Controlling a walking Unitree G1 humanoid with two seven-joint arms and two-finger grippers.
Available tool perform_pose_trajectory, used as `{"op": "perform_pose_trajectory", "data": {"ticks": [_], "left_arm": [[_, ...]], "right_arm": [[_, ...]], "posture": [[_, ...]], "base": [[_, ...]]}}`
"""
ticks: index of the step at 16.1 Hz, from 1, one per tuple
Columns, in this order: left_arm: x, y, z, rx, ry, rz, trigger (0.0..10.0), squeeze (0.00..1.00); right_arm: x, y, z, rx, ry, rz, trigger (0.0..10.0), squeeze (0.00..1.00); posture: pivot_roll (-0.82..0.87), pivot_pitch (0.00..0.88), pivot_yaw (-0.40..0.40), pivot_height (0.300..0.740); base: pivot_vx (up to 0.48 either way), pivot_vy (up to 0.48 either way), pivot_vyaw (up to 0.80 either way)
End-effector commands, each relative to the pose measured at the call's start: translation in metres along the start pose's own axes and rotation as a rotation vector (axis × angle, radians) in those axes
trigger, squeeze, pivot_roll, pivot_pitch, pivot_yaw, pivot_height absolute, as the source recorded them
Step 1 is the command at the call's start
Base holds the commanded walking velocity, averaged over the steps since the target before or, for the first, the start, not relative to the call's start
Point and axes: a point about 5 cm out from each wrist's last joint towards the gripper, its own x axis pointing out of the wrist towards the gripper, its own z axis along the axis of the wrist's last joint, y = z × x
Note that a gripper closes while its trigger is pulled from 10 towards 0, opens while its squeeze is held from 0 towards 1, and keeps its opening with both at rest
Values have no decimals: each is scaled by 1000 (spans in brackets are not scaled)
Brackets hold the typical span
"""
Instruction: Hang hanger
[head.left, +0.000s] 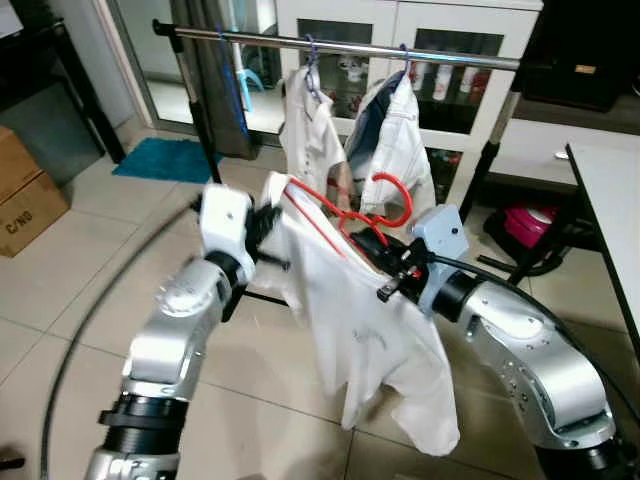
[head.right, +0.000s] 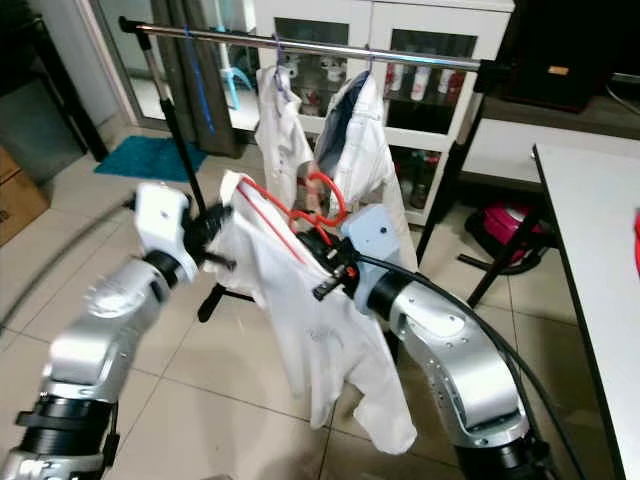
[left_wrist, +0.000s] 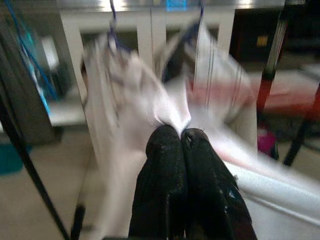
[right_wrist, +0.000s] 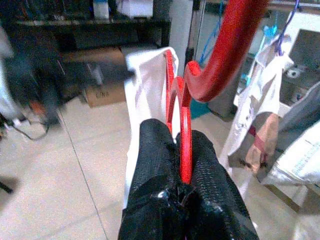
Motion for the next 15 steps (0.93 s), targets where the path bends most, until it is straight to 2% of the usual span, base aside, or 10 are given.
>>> {"op": "perform_pose_trajectory", "data": {"ticks": [1,2,4,5,6,8,9,11,13,15], "left_arm": [[-2,16,30,30,-125,80,0,0],[-3,31,41,52,-170,169,0,0],[-4,48,50,76,-196,277,0,0],[-7,72,55,126,-188,413,0,0],[-7,72,55,126,-188,413,0,0],[-9,90,49,199,-122,495,0,0],[-9,99,31,233,-34,515,0,0],[-8,97,13,235,31,493,0,0],[-5,89,5,187,35,458,0,0],[3,65,10,39,-65,319,0,0]], "right_arm": [[-3,-2,-8,-10,53,-14,0,0],[-5,-2,-9,-9,60,0,0,0],[-8,-2,-10,-8,60,17,0,0],[-13,-1,-8,-7,46,56,0,0],[-13,-1,-8,-7,46,56,0,0],[-21,1,0,33,-17,124,0,0],[-30,2,14,121,-120,181,0,0],[-35,2,28,237,-253,207,0,0],[-37,0,34,300,-320,200,0,0],[-30,-6,34,325,-336,84,0,0]], "posture": [[-151,0,32,740],[-151,0,32,740],[-151,0,32,740],[-149,0,34,740],[-149,0,34,740],[-158,0,45,740],[-163,0,49,740],[-167,0,53,740],[-169,0,54,740],[-168,0,54,740]], "base": [[0,0,0],[0,0,0],[0,0,0],[0,0,0],[0,0,0],[0,0,0],[0,0,0],[0,0,0],[0,0,0],[0,0,0]]}}
